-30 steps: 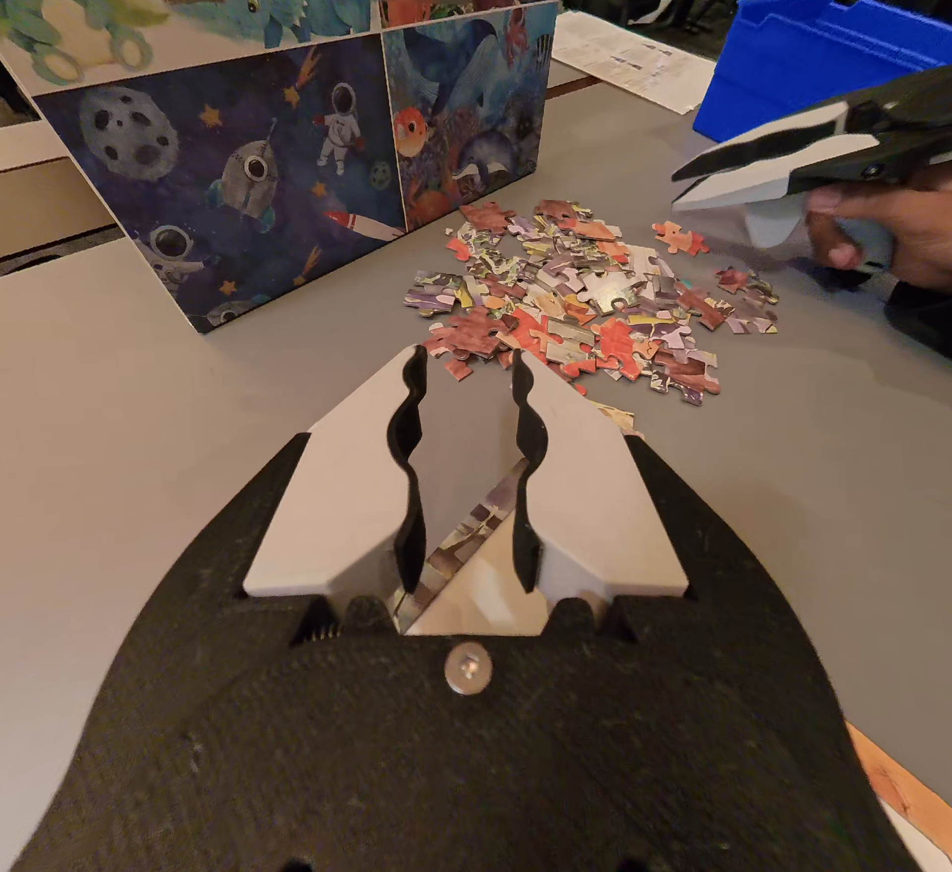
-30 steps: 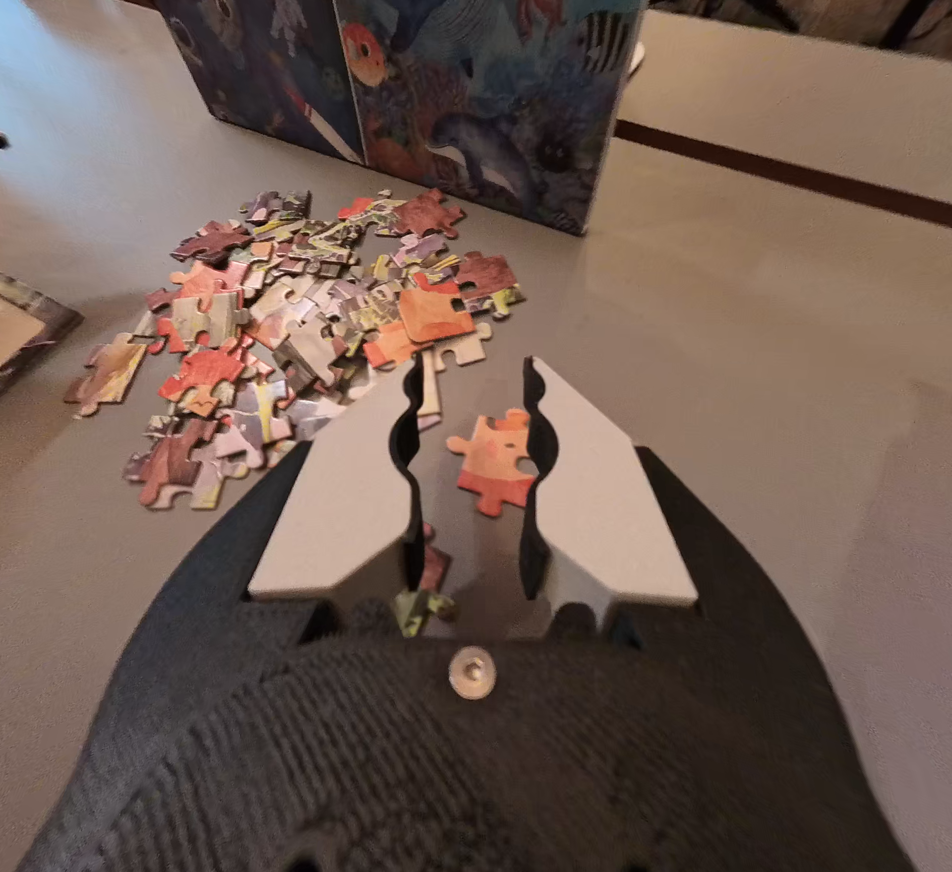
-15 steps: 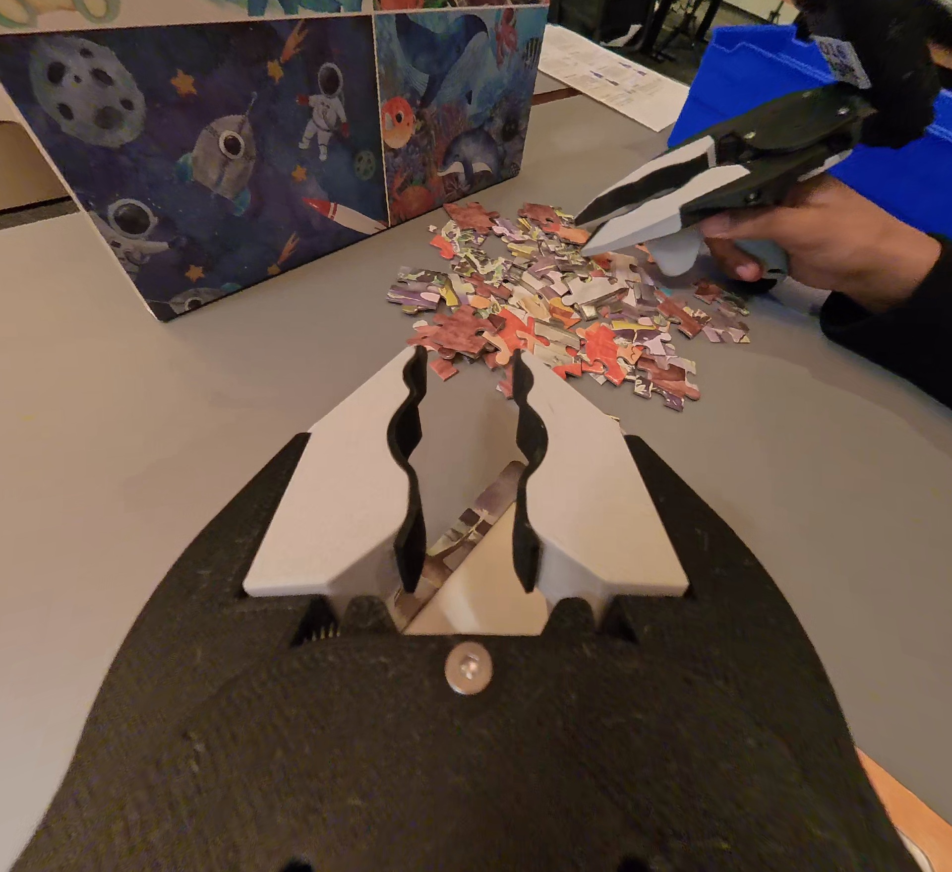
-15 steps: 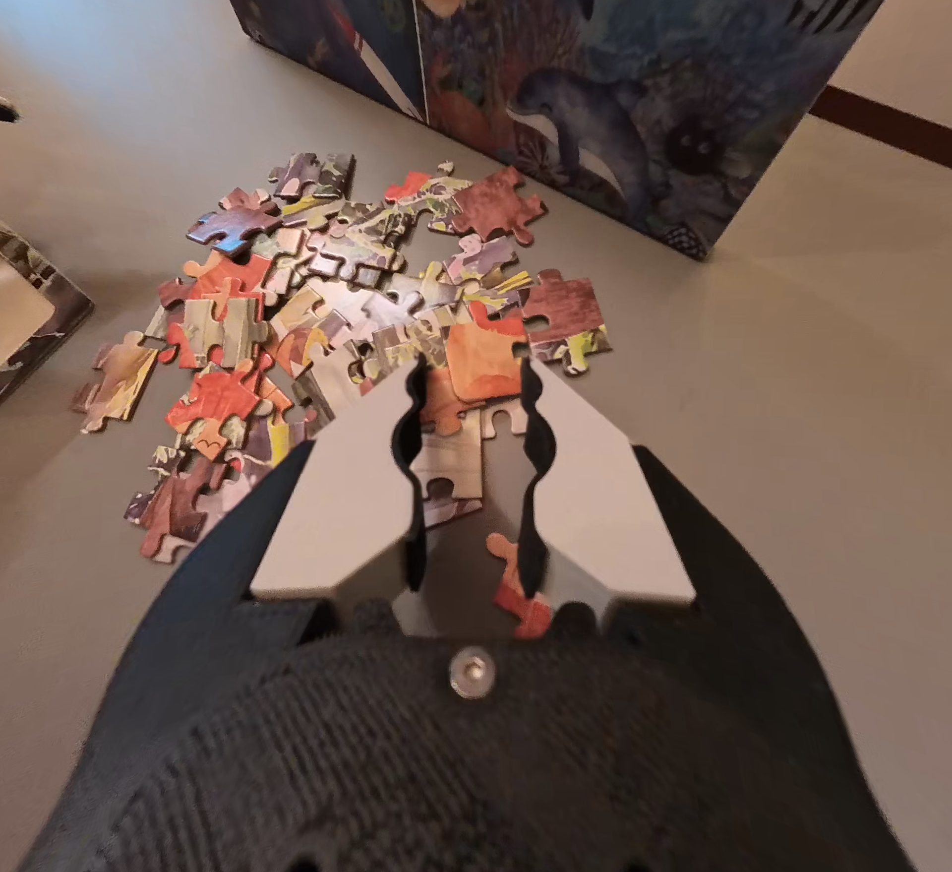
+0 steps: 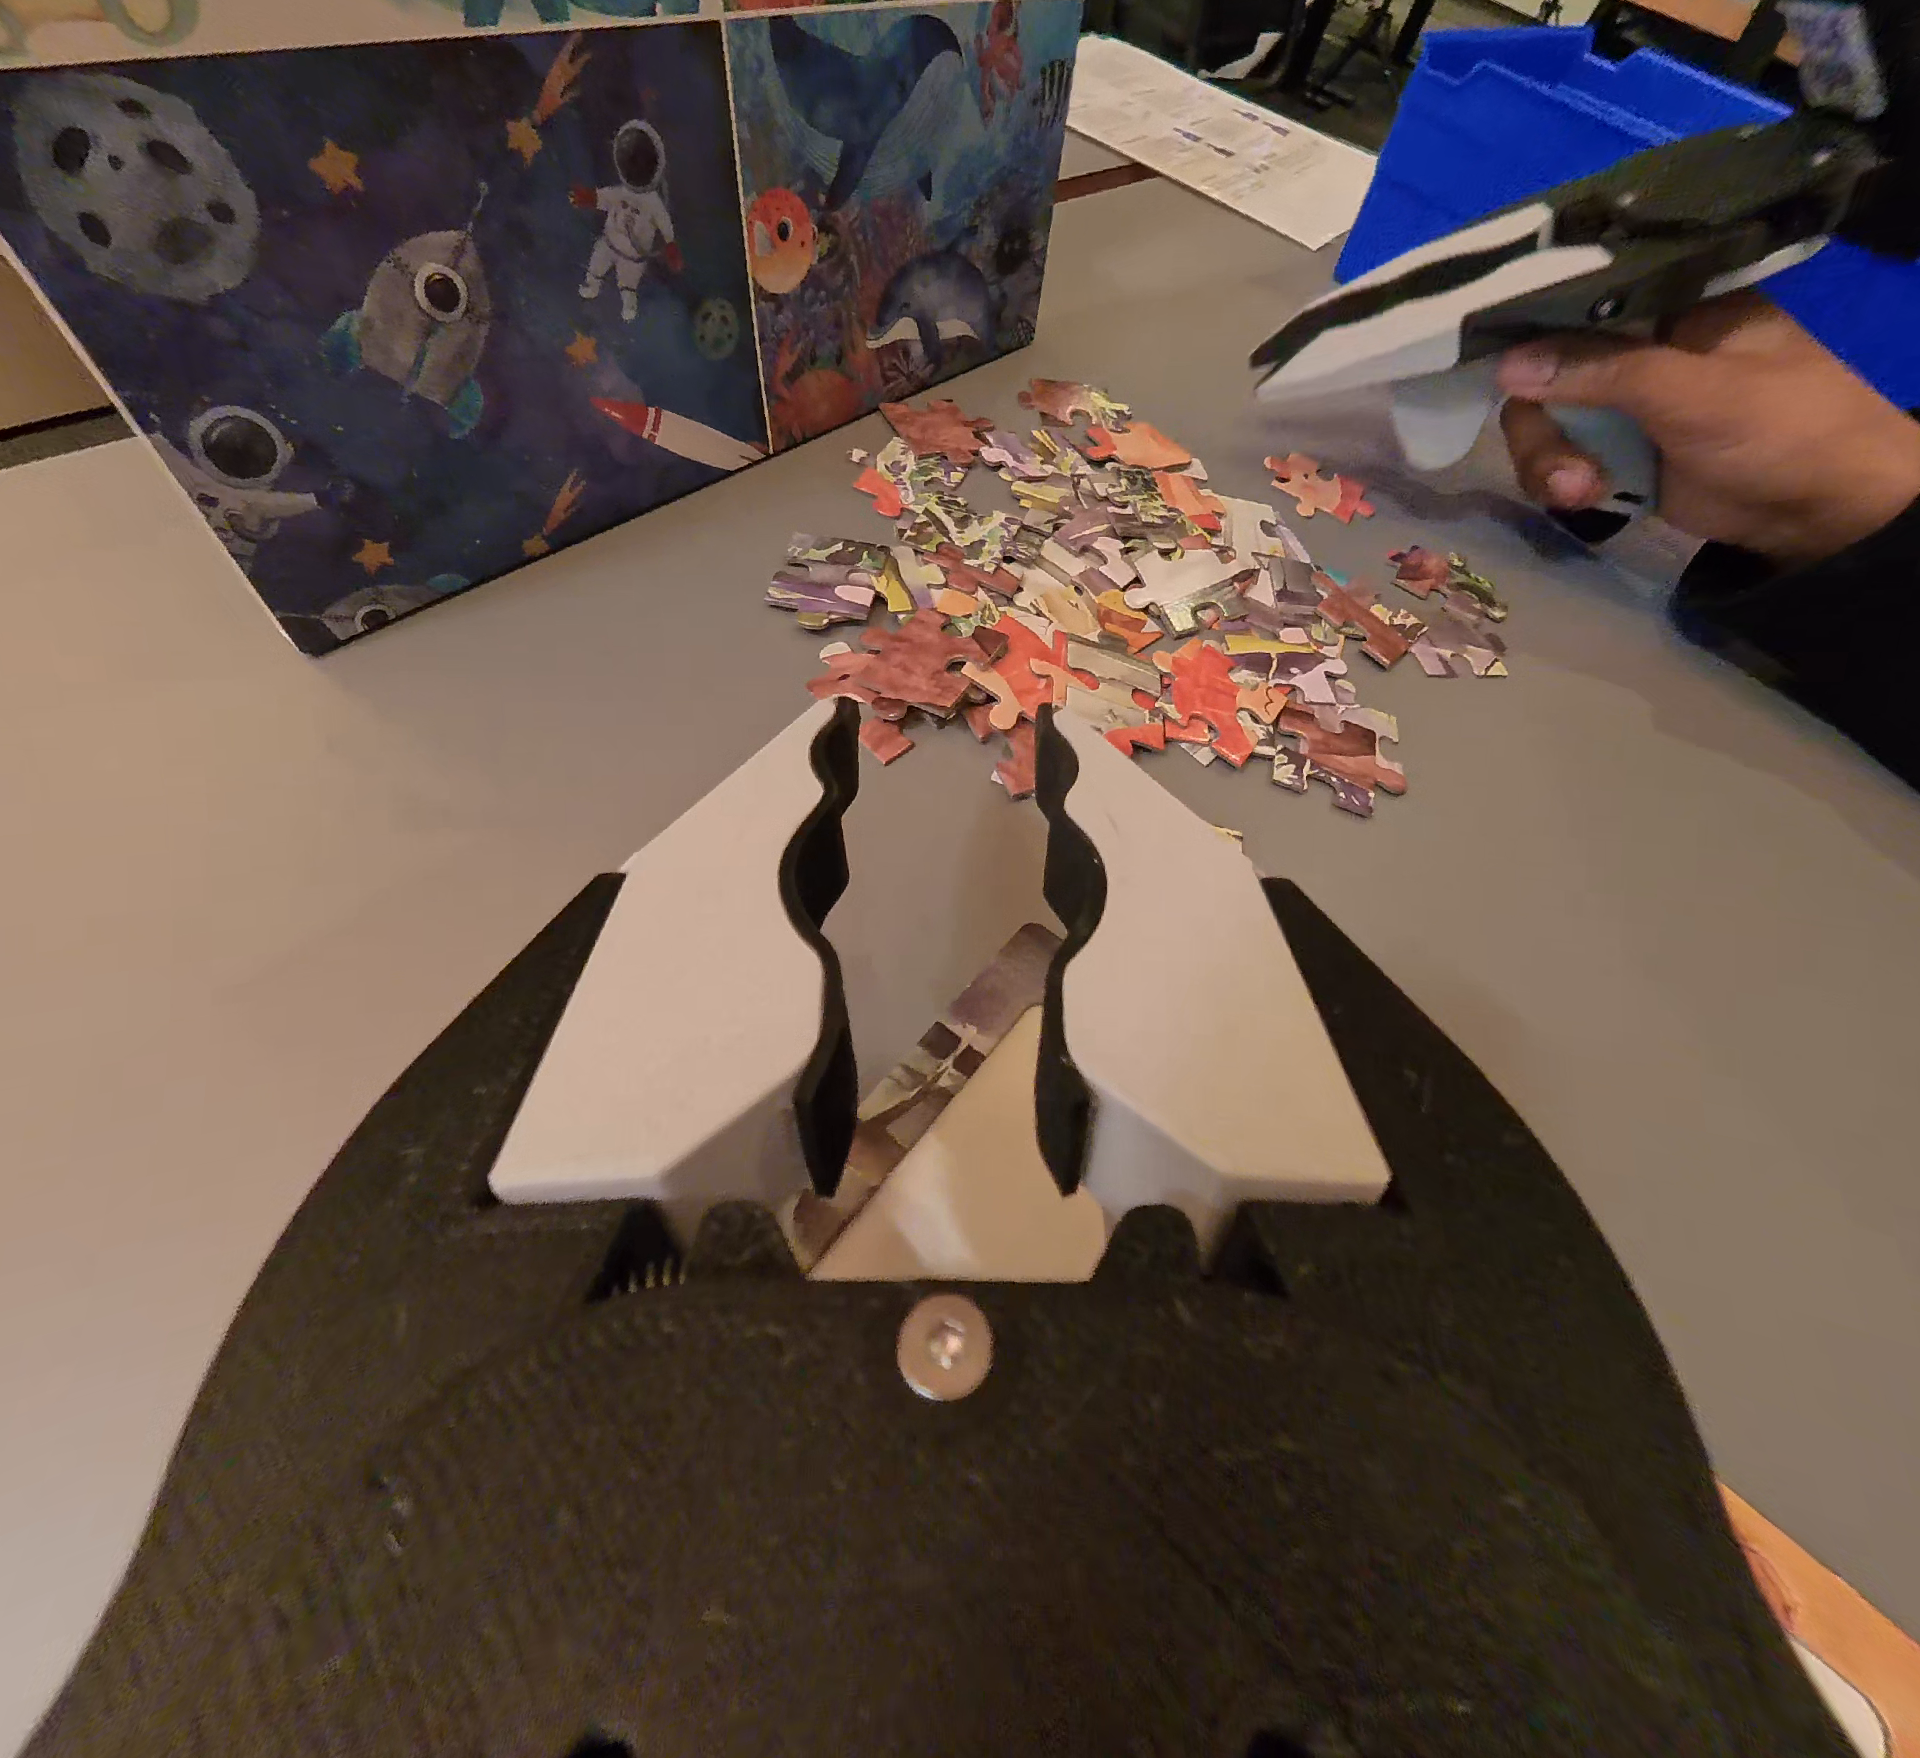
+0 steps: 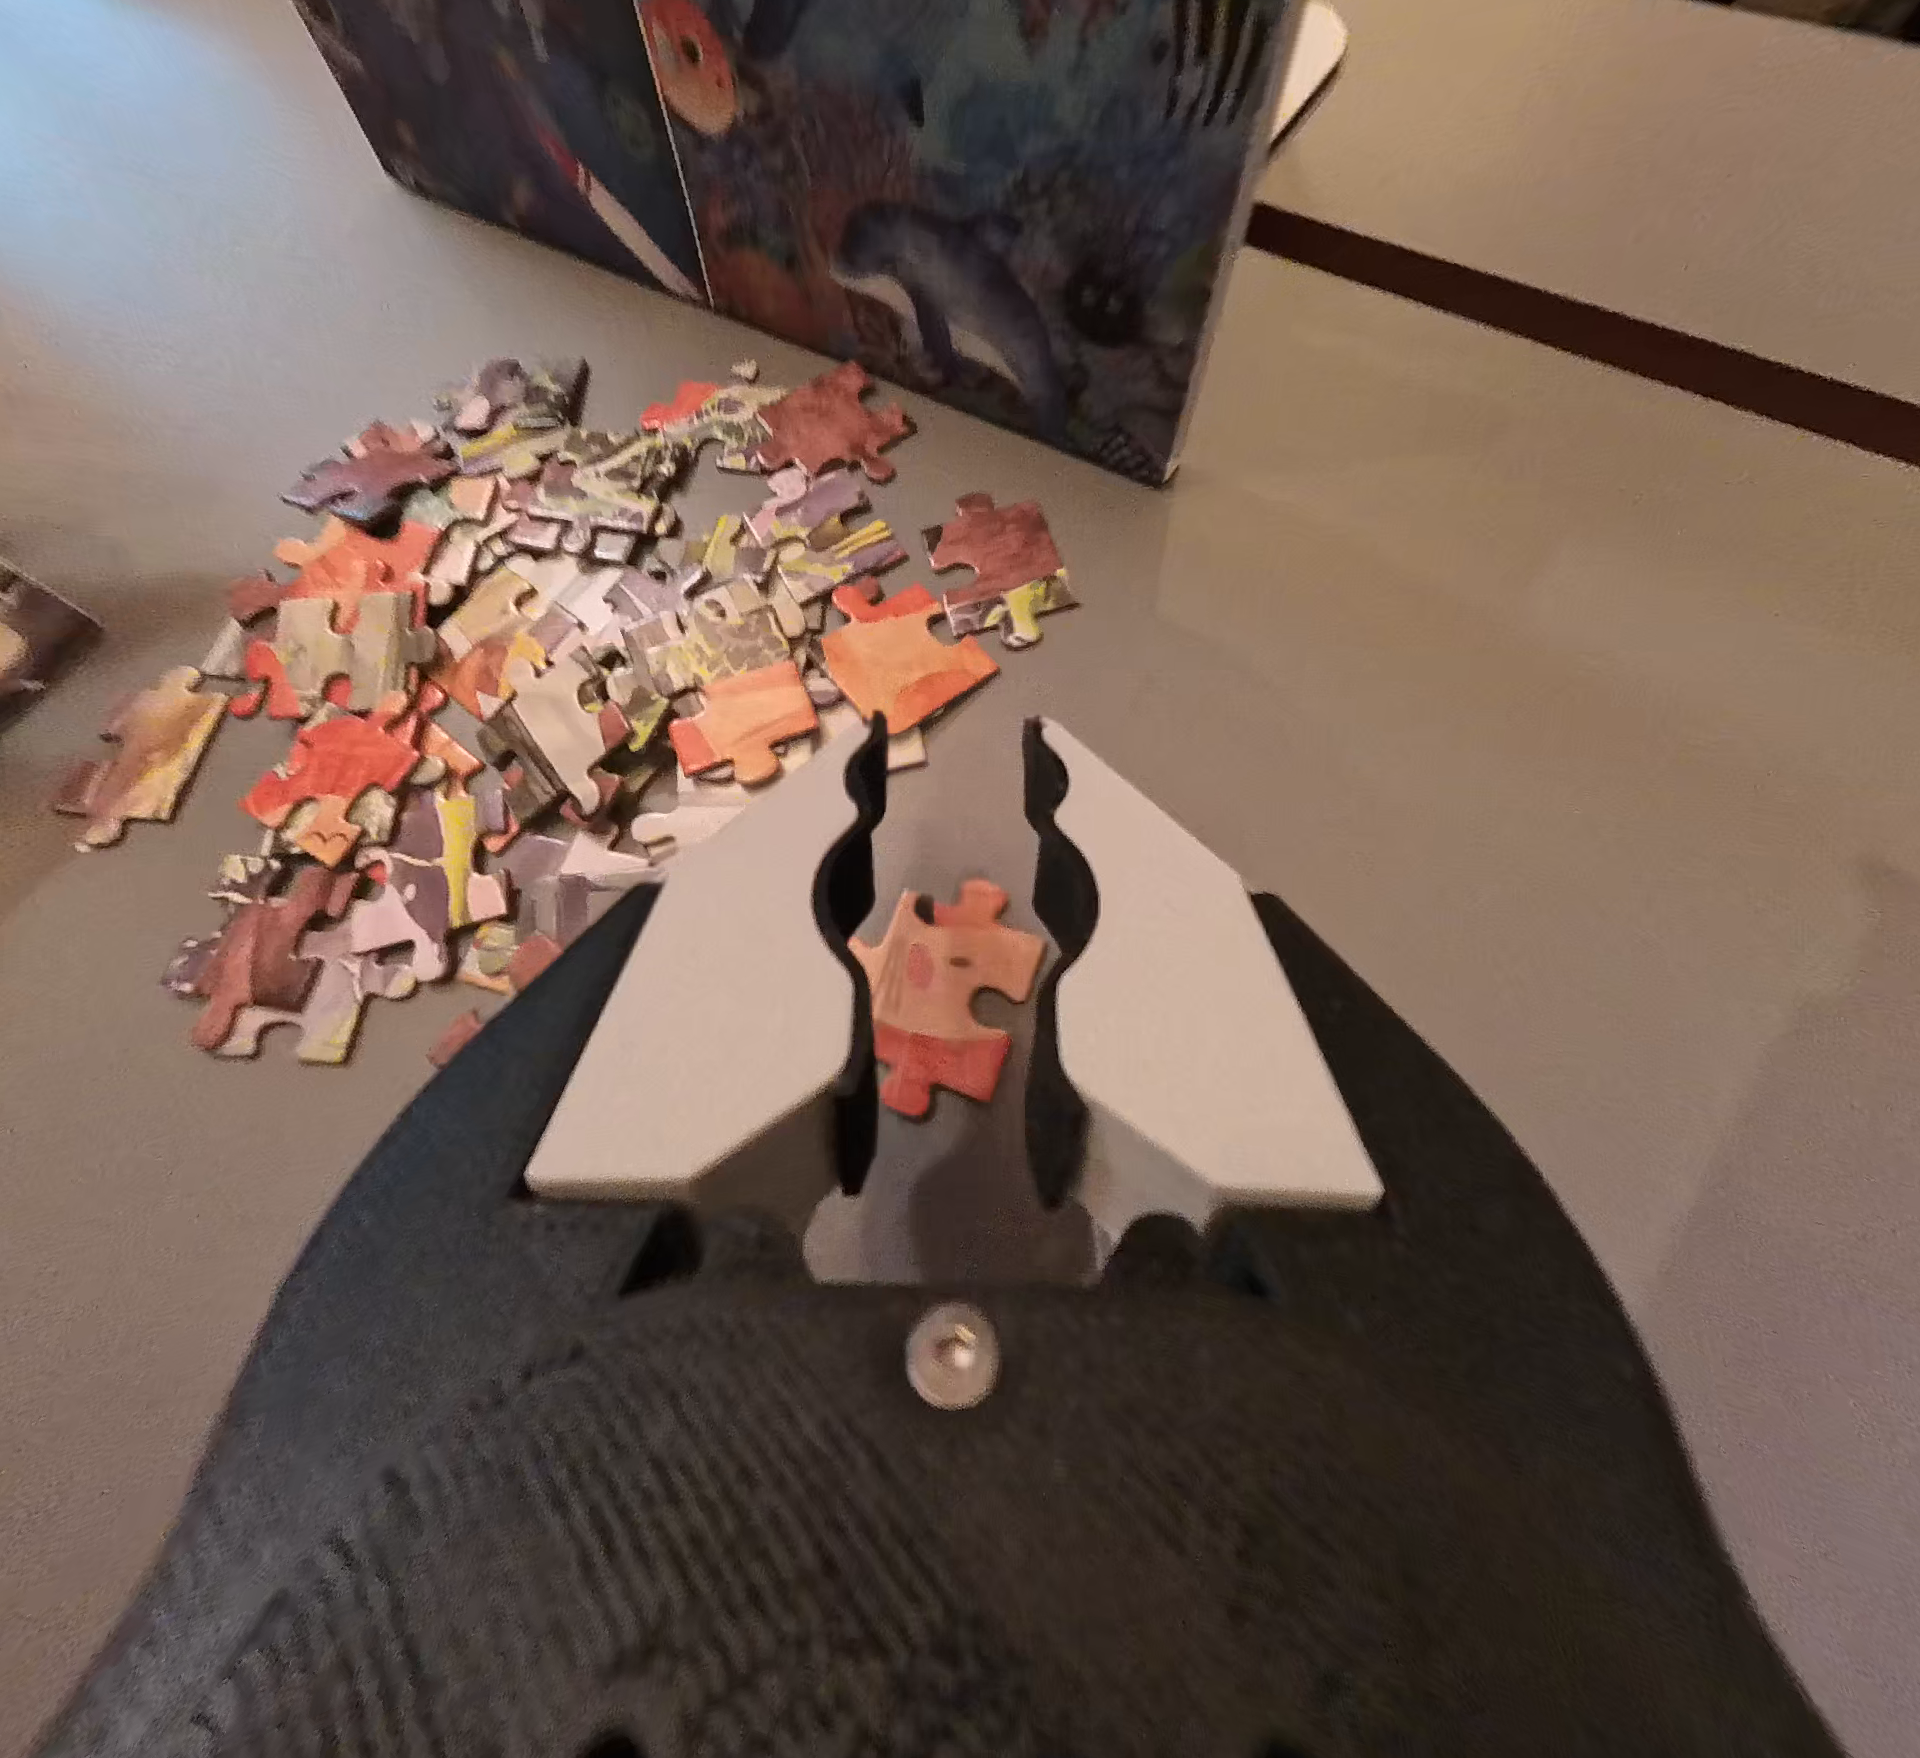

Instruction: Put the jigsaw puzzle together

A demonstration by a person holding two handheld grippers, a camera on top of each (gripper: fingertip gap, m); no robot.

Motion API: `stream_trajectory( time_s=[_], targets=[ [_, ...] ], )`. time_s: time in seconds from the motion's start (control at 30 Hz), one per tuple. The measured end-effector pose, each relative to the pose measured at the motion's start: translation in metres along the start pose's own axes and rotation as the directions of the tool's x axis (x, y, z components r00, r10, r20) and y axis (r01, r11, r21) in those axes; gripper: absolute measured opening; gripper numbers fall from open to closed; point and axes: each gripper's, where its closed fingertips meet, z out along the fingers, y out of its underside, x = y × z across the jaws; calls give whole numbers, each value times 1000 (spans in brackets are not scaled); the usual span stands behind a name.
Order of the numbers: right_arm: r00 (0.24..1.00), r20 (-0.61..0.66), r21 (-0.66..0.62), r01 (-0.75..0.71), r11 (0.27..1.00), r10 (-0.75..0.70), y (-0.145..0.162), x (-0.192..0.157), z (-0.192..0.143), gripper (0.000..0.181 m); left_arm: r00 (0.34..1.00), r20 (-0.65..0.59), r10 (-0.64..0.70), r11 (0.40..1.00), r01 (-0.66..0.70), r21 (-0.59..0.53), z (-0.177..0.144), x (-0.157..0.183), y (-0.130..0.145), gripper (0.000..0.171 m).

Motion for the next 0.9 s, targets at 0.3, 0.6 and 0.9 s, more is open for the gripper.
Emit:
stream_trajectory(
  time_s=[0.3,0.6,0.9],
  targets=[
    [1000,18,-19,4,1000,-3,-22,-13,27,38,994,-40,-99,995,100,4,0,-6,0,36],
    [999,53,-131,9,991,-2,0,-16,43,53,997,-45,-57,998,57,4,0,-1,-1,35],
    [998,46,-128,-46,991,52,2,-15,39,21,999,-20,33,999,-33,-19,3,6,2,35]
  ],
)
